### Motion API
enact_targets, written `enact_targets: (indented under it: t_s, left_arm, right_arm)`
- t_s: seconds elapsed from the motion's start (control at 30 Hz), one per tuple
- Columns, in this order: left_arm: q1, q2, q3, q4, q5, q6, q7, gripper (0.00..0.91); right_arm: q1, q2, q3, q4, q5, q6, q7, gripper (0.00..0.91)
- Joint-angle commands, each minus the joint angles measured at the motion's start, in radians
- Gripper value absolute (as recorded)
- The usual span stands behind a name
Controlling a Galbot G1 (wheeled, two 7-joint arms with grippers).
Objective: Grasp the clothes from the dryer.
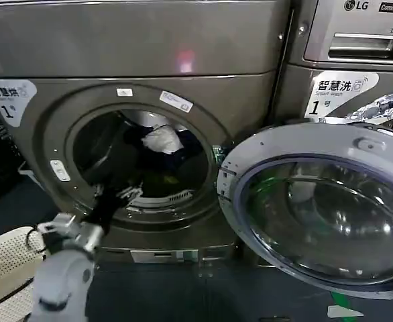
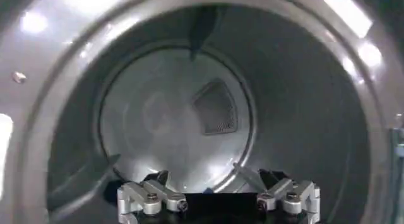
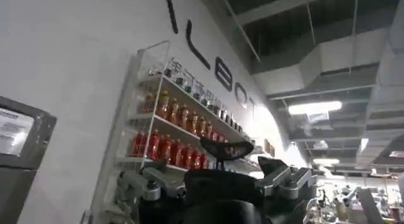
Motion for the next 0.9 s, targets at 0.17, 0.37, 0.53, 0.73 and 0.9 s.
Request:
enact_targets:
  t_s: [0.17,0.37,0.53,0.73,0.9]
  left_arm:
    - [-0.443,0.008,0.143,0.559,-0.009,-0.071,-0.03,0.907]
    - [-0.565,-0.012,0.196,0.736,-0.006,-0.096,-0.032,0.907]
    - [-0.658,-0.025,0.224,0.864,0.006,-0.154,-0.036,0.907]
    - [-0.774,-0.032,0.22,1.035,0.034,-0.179,-0.021,0.907]
    - [-0.848,-0.035,0.238,1.161,0.035,-0.193,-0.015,0.907]
  right_arm:
    - [-0.01,0.001,0.018,0.015,0.019,-0.004,0.0,0.907]
    - [-0.016,0.003,0.028,0.018,0.025,-0.006,0.0,0.907]
    - [-0.021,0.003,0.03,0.019,0.027,-0.006,-0.002,0.907]
    - [-0.024,-0.005,0.033,0.021,0.029,-0.006,-0.003,0.907]
    - [-0.023,-0.013,0.033,0.022,0.032,-0.005,0.0,0.907]
